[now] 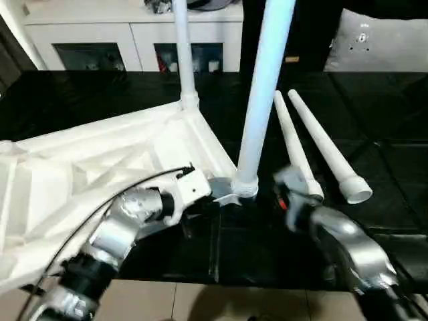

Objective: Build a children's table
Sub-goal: Rotate leg to tighten

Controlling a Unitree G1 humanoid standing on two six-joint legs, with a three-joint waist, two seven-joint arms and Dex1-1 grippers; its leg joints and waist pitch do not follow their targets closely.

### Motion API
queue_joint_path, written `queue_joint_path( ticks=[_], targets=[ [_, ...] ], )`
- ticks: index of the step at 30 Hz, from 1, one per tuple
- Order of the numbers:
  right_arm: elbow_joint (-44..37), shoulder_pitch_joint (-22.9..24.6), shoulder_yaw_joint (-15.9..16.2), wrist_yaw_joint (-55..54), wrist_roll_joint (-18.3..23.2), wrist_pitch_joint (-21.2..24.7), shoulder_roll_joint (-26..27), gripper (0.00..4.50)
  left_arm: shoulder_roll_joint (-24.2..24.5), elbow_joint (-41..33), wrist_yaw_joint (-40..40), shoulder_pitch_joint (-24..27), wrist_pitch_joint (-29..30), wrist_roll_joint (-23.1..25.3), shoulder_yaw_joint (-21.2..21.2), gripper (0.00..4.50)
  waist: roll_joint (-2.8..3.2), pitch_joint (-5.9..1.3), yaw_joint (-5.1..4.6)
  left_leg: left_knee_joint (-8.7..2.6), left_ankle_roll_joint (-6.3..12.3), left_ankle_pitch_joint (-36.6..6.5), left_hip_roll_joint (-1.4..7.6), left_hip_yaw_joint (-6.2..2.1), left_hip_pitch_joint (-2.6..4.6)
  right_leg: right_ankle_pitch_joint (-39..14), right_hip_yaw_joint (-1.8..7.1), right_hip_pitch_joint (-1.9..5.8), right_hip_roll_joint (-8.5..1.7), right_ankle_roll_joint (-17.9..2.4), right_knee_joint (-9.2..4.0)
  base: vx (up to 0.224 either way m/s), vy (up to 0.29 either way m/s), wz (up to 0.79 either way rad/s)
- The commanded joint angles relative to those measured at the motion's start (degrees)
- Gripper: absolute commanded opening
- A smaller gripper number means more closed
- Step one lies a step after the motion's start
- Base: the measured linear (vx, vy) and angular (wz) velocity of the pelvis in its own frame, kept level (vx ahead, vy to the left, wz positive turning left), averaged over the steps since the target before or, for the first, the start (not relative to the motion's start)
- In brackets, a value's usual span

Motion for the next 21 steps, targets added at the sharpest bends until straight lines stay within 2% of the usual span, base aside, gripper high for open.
queue_joint_path(
  ticks=[1,6,9,12,13,15,19,21],
  targets=[
    [-3.79,0.02,0.61,3.67,0.48,-0.66,-2.31,4.20,2.56,4.82,-2.65,-0.31,-3.03,1.84,-1.68,0.00,-0.12,-2.88,0.55,-3.68,4.86,-7.24,3.68,-1.18,-0.92,-7.58,2.94,3.37,-5.05,-14.20,-4.18,0.000,0.000,0.00],
    [-5.64,-1.15,-0.10,7.09,0.44,-1.05,-6.32,4.45,4.61,9.78,-6.67,-2.60,-9.80,2.81,-3.48,0.00,-0.05,-3.02,0.88,-3.55,5.00,-6.67,3.87,-1.19,-0.65,-7.69,2.94,3.22,-5.06,-14.30,-3.94,0.000,0.000,0.00],
    [-5.86,-2.52,-0.06,9.33,0.32,-1.22,-8.39,4.45,5.51,10.95,-10.11,-3.26,-12.97,2.25,-4.31,0.00,-0.07,-3.24,1.26,-3.37,5.05,-5.34,3.96,-1.10,-0.53,-5.00,2.97,3.28,-5.09,-14.91,-3.53,0.000,0.000,0.00],
    [-5.84,-4.42,1.62,12.60,-0.72,-1.73,-10.82,4.45,6.46,11.41,-15.56,-3.67,-16.76,0.91,-5.50,0.00,-0.06,-3.43,1.61,-3.14,5.51,-3.84,3.99,-1.05,-0.57,-1.70,2.89,3.43,-5.16,-15.90,-3.03,0.000,0.000,0.00],
    [-5.41,-5.01,2.18,12.98,-1.44,-2.37,-11.08,4.45,6.64,11.30,-16.78,-3.72,-17.60,0.62,-5.92,0.00,-0.25,-3.50,1.66,-3.04,5.79,-3.04,4.02,-0.94,-0.63,-0.01,2.91,3.46,-5.15,-16.22,-2.82,0.000,0.000,0.00],
    [-4.53,-5.84,2.74,13.22,-2.10,-3.11,-10.94,4.45,6.72,10.77,-18.25,-3.66,-18.12,-0.01,-6.37,0.00,-0.06,-3.63,1.86,-2.91,6.17,-2.13,4.09,-0.93,-0.54,1.37,2.81,3.39,-5.23,-16.72,-2.55,0.000,0.000,0.00],
    [-3.36,-7.17,4.49,16.47,-1.67,-3.59,-10.97,4.45,6.60,10.57,-20.55,-4.00,-19.90,-0.72,-7.16,0.00,-0.10,-3.67,2.74,-2.81,6.31,-2.49,4.36,-0.82,-0.37,0.82,2.74,3.22,-5.23,-17.12,-2.45,0.000,0.000,0.00],
    [-2.99,-7.45,5.10,18.33,-0.87,-3.43,-10.81,4.45,6.56,10.31,-21.23,-4.05,-20.30,-0.56,-7.41,0.00,-0.09,-3.68,2.89,-2.74,6.26,-2.41,4.35,-0.84,-0.50,1.20,2.69,3.27,-5.22,-17.18,-2.28,0.000,0.000,0.00]
  ],
)
